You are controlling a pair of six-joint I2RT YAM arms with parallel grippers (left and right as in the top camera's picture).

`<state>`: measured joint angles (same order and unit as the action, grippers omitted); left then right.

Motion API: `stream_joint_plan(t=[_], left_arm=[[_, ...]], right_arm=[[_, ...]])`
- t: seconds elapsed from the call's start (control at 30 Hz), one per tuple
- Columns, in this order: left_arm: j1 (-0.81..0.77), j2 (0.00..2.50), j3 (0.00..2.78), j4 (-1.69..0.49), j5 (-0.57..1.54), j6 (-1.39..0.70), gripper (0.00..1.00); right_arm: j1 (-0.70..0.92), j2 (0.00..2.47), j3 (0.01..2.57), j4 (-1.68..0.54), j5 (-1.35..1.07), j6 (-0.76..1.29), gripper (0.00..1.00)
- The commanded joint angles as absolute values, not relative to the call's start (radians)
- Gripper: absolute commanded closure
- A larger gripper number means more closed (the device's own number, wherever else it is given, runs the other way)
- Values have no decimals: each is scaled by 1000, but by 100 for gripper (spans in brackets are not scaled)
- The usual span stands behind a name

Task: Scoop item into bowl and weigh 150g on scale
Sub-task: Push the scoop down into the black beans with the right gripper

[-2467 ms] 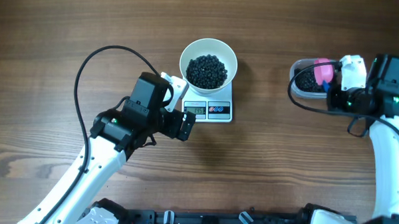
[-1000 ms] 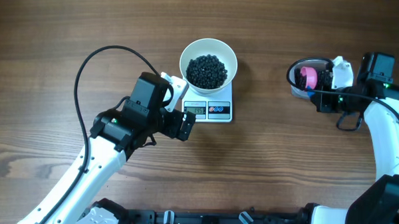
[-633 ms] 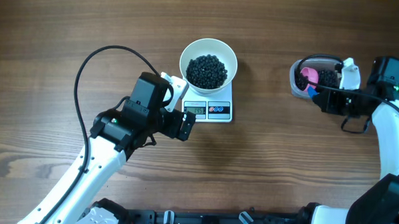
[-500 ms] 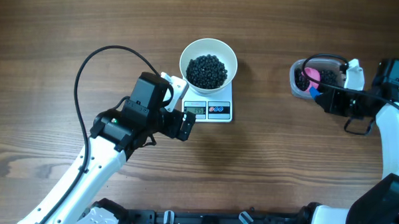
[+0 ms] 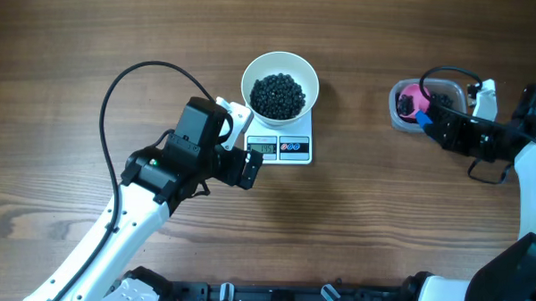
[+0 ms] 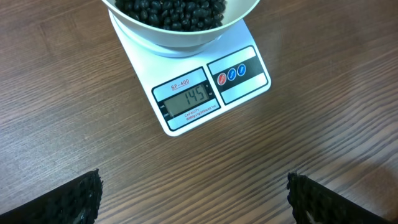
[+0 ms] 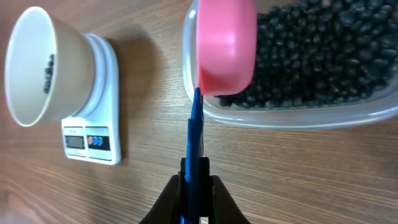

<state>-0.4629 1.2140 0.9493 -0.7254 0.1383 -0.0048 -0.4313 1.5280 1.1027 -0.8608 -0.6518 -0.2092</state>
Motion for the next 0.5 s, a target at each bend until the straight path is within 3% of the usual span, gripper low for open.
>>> stream_joint_plan(t=[0.0, 0.47], left_arm=[[-467, 1218, 968, -723, 130, -7, 0], [-467, 1218, 968, -723, 130, -8, 0]], right_arm=[[-434, 1551, 1099, -862, -738, -210, 96], [-434, 1557, 1099, -861, -742, -209, 96]])
